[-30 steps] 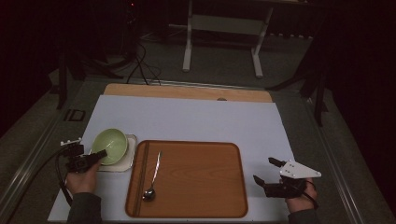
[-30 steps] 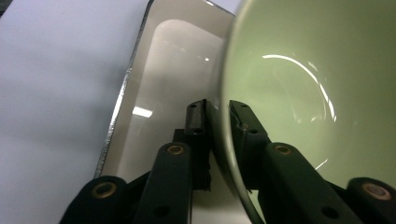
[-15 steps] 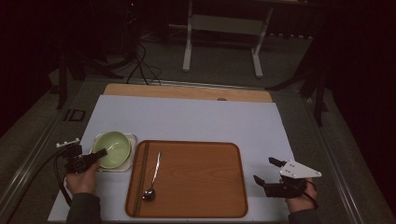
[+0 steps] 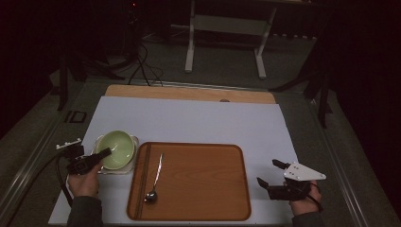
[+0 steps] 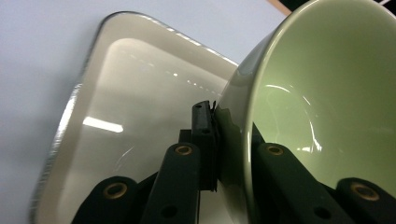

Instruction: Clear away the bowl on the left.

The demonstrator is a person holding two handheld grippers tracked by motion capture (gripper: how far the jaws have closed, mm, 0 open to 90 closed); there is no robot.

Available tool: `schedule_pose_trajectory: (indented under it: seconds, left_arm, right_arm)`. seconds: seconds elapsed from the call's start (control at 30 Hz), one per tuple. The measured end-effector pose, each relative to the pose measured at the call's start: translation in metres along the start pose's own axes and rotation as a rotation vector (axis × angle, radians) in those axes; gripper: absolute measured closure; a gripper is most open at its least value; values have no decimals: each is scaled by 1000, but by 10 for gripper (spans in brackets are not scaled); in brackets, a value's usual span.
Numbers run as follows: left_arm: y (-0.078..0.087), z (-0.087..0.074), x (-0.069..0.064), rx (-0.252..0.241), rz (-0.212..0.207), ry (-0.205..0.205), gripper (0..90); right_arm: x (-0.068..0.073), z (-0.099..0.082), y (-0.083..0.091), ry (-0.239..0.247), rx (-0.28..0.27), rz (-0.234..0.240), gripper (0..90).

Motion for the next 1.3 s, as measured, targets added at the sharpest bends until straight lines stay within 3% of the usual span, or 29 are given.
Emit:
schedule_pose_trajectory:
  seconds: [0.17, 0.4, 0.83, 1.3]
  left_arm:
    - [5, 3, -13, -11, -10, -53, 847]
    - [8, 4, -32, -17, -51, -92, 846]
    - [12, 1, -57, -13, -103, -133, 845]
    - [8, -10, -89, 27, -149, -209, 843]
  right_arm:
    - [0, 0, 0, 0, 0, 0, 144]
    - [0, 0, 0, 2, 0, 1, 144]
    - [0, 0, 0, 3, -2, 0, 144]
    - [-1, 0, 1, 4, -5, 0, 144]
Point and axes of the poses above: each handheld gripper's, and its own axes: y roughly backward along the jaws, z roughly out of its top, x roughly to its left, the point moved 3 cm from there along -y, roughly forward along the jaws, and after that the axes turned 2 degrees about y, right-handed, at the moved point
